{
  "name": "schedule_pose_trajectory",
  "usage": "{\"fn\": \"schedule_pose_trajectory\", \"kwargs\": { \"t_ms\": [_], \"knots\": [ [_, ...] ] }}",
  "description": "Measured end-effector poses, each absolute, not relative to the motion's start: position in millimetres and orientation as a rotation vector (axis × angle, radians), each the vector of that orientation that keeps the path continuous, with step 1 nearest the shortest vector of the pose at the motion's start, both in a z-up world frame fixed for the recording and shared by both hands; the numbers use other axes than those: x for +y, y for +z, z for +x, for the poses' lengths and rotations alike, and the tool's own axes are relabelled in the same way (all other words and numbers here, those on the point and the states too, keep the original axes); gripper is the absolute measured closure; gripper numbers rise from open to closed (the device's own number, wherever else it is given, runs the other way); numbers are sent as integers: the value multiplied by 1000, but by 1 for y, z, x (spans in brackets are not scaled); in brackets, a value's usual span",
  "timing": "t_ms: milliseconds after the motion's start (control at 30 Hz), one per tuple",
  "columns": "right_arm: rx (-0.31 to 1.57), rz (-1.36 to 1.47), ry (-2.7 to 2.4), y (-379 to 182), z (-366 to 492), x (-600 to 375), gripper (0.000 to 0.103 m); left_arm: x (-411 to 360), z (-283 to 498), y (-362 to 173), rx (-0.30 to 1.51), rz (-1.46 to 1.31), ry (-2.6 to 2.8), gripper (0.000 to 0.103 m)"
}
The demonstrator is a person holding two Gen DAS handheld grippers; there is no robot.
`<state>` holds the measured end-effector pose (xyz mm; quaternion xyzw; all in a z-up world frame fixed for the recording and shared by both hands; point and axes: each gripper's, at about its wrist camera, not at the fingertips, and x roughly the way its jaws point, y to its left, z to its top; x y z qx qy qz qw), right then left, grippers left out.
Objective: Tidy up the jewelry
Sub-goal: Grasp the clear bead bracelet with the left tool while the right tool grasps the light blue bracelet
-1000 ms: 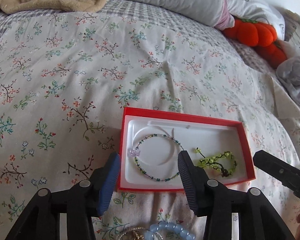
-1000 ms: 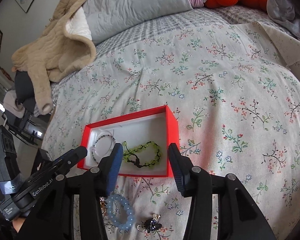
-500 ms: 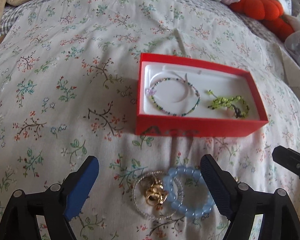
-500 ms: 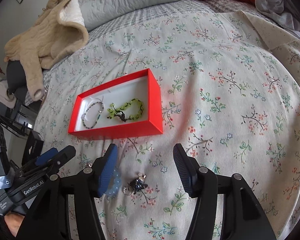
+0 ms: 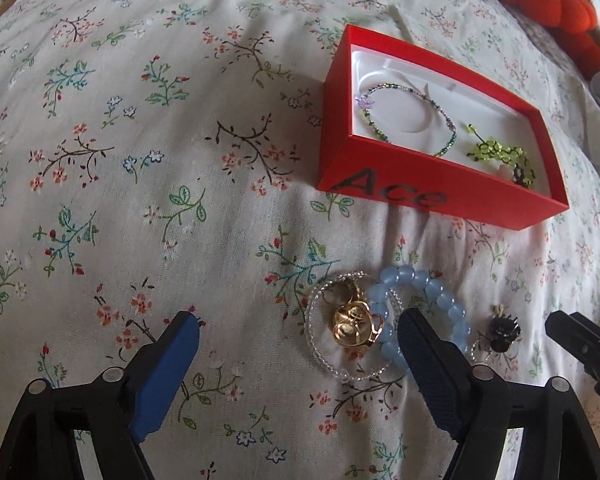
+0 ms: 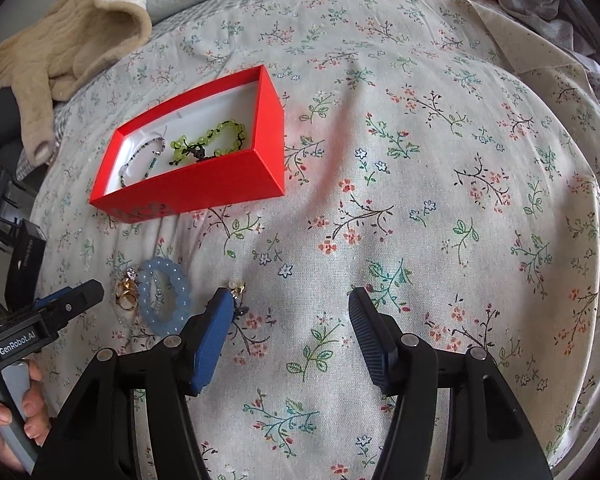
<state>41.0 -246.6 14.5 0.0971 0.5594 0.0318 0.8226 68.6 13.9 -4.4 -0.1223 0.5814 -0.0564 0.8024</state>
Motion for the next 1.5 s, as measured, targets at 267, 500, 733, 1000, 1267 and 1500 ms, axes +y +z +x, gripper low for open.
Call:
{"fn": "schedule_pose_trajectory", "kwargs": {
  "t_ms": [267, 500, 733, 1000, 1267, 1500],
  "knots": [
    [1183, 209, 86, 15, 47, -234, 40, 18, 71, -28, 1331, -403, -157, 73],
    [1207, 209, 123, 8, 55, -215, 40, 14, 77, -36, 1325, -372, -139, 103],
    [1208, 185, 143, 6, 60, -196, 40, 21, 70, -22, 1272, -364, -169, 103],
    [1188, 173, 197, 5, 66, -169, 41, 43, 56, 1, 1212, -388, -202, 103],
    [1249, 125, 234, -15, 73, -142, 61, 63, 52, 14, 1179, -405, -209, 103],
    [1246, 37, 205, -22, 76, -131, 72, 75, 50, 19, 1159, -414, -203, 103]
  ]
}}
